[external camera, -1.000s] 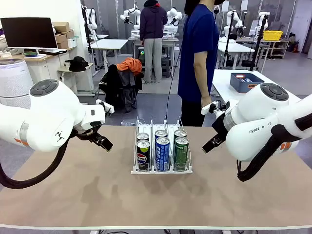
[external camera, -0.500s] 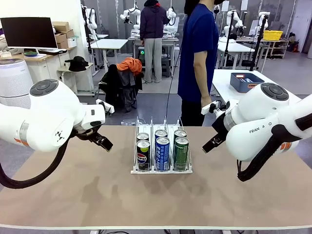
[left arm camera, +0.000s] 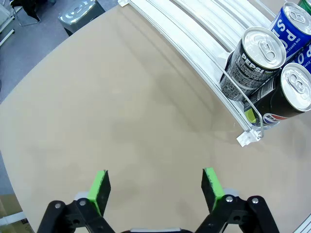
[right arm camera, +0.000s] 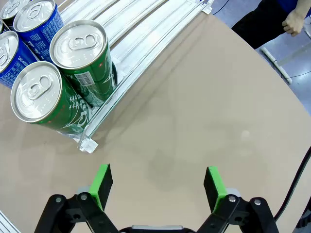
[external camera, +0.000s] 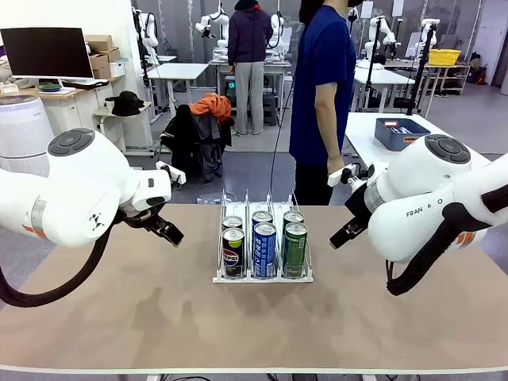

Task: Fill the beverage cans into the dispenser.
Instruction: Pick up the Sprite handed by the human.

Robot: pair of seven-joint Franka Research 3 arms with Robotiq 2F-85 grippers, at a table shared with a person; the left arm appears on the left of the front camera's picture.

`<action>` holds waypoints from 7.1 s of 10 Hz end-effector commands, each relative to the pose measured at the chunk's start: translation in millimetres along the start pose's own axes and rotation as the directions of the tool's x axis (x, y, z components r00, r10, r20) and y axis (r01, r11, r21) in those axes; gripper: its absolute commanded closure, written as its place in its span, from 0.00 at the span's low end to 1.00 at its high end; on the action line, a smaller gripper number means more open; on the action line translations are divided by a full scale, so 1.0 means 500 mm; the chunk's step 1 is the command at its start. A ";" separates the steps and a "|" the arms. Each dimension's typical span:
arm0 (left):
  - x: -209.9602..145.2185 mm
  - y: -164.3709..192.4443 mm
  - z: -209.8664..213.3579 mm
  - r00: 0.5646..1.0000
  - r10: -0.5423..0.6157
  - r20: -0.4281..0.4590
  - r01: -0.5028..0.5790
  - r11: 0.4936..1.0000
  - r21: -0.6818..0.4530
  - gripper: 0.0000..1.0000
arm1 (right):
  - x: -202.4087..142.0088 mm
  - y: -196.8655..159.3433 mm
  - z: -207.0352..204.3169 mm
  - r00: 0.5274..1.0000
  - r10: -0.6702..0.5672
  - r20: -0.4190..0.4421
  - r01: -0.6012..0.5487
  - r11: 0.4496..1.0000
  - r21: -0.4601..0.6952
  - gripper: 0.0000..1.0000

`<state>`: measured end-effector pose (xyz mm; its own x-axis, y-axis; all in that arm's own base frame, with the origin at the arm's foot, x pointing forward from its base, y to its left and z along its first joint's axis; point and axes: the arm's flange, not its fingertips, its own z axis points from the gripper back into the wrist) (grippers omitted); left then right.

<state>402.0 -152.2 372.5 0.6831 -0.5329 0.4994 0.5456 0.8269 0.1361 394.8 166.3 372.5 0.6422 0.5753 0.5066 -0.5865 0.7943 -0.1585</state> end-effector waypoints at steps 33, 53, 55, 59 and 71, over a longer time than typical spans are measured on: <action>0.139 0.338 0.574 0.893 -0.185 0.409 0.334 0.882 -0.331 0.00 | 0.246 -0.371 0.670 0.922 0.009 0.387 -0.112 0.963 0.244 0.00; 0.169 0.349 0.634 0.924 -0.228 0.306 0.325 0.890 -0.319 0.00 | 0.261 -0.379 0.711 0.965 0.085 0.248 -0.148 0.957 0.249 0.00; 0.169 0.349 0.634 0.924 -0.228 0.306 0.325 0.890 -0.319 0.00 | 0.261 -0.379 0.711 0.965 0.085 0.248 -0.148 0.957 0.249 0.00; 0.188 0.334 0.665 0.956 -0.158 0.248 0.233 0.921 -0.312 0.00 | 0.270 -0.376 0.736 0.980 0.063 0.191 -0.118 0.949 0.293 0.00; 0.221 0.281 0.731 0.908 -0.248 0.338 0.348 0.895 -0.279 0.00 | 0.259 -0.436 0.797 0.943 0.075 0.325 -0.158 0.959 0.235 0.00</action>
<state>377.1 -27.9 761.3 0.3096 -0.6188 0.7219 0.8638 0.5004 0.0585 407.6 -8.7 818.2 0.4260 0.5463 0.7211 -0.7730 0.6340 -0.0237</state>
